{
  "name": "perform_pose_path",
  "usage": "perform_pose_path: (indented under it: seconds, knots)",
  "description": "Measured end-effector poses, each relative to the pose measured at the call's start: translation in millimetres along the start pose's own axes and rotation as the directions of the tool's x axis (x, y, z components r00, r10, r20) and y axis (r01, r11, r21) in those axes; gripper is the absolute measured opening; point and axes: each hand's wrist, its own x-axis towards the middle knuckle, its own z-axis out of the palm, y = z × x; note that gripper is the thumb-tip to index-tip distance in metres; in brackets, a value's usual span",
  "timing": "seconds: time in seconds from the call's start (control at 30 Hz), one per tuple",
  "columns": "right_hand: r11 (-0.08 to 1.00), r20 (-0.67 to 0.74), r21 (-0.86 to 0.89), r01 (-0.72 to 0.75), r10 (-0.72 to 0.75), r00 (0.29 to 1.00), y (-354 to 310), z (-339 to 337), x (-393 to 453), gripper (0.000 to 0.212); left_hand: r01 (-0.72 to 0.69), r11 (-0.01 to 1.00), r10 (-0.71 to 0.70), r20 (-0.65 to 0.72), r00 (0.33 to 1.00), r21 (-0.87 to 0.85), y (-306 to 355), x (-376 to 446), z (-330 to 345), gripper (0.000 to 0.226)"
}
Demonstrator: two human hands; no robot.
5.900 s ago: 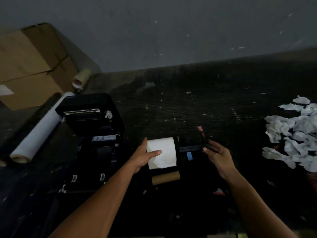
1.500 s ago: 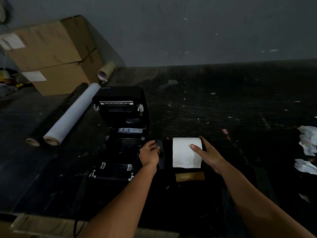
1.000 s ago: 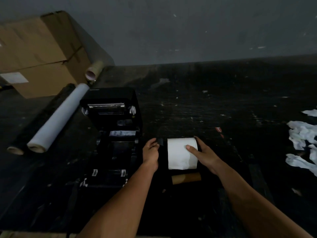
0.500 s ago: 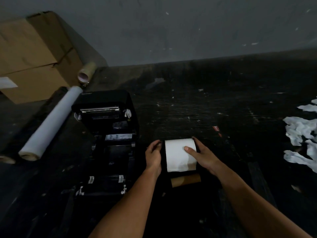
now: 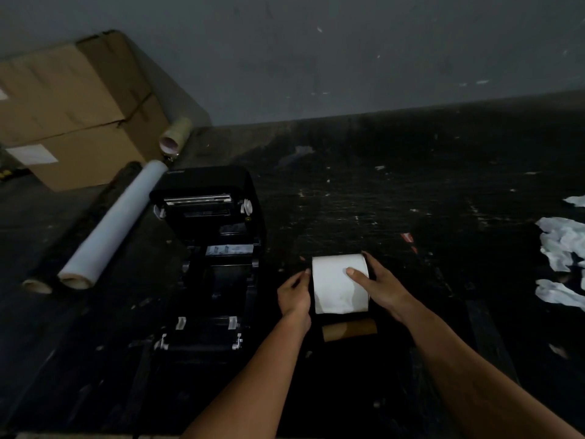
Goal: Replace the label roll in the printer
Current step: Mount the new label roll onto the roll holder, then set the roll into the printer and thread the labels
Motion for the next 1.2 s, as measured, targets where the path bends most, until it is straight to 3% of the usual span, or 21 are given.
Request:
perform_pose_path:
  seconds: [0.1, 0.33, 0.5, 0.6, 0.67, 0.77, 1.07, 1.2]
  knots:
    - [1.0, 0.015, -0.012, -0.005, 0.005, 1.0, 1.0, -0.3, 0.4, 0.101, 0.022, 0.999, -0.022, 0.009, 1.0, 0.029, 2.9, 1.4, -0.6, 0.015]
    - [0.996, -0.015, -0.087, 0.013, -0.014, 1.0, -5.0, -0.3, -13.3, 0.067, 0.002, 0.993, -0.011, 0.074, 0.997, 0.119, 5.3, 6.1, -3.9, 0.024]
    - [0.993, -0.142, 0.114, -0.026, 0.042, 0.989, 33.7, -4.9, 10.6, 0.049, -0.008, 0.992, -0.001, 0.064, 0.998, 0.128, 2.6, -0.5, -0.1, 0.027]
    - [0.998, -0.151, 0.064, -0.014, 0.024, 0.988, 68.2, -7.6, 36.8, 0.038, -0.035, 0.982, 0.022, 0.069, 0.997, 0.188, 0.6, -6.9, 2.4, 0.038]
    - [1.0, -0.178, 0.025, 0.003, 0.002, 0.984, 44.5, -2.2, 15.5, 0.03, -0.049, 0.975, 0.034, 0.074, 0.997, 0.216, -0.6, -7.4, 2.8, 0.042]
    - [1.0, -0.226, 0.004, 0.015, -0.014, 0.974, 12.5, 4.1, -12.6, 0.031, -0.05, 0.966, 0.03, 0.082, 0.996, 0.254, -1.8, -6.2, 1.0, 0.044]
    - [0.994, -0.3, -0.104, 0.014, -0.045, 0.953, 1.3, 13.5, -19.0, 0.042, -0.074, 0.959, 0.053, 0.083, 0.995, 0.274, 1.1, -13.4, 1.7, 0.036]
    - [0.991, -0.337, -0.129, 0.018, -0.061, 0.939, -5.1, 14.8, -23.9, 0.051, -0.173, 0.947, 0.145, 0.123, 0.982, 0.269, 15.9, -19.4, 0.8, 0.032]
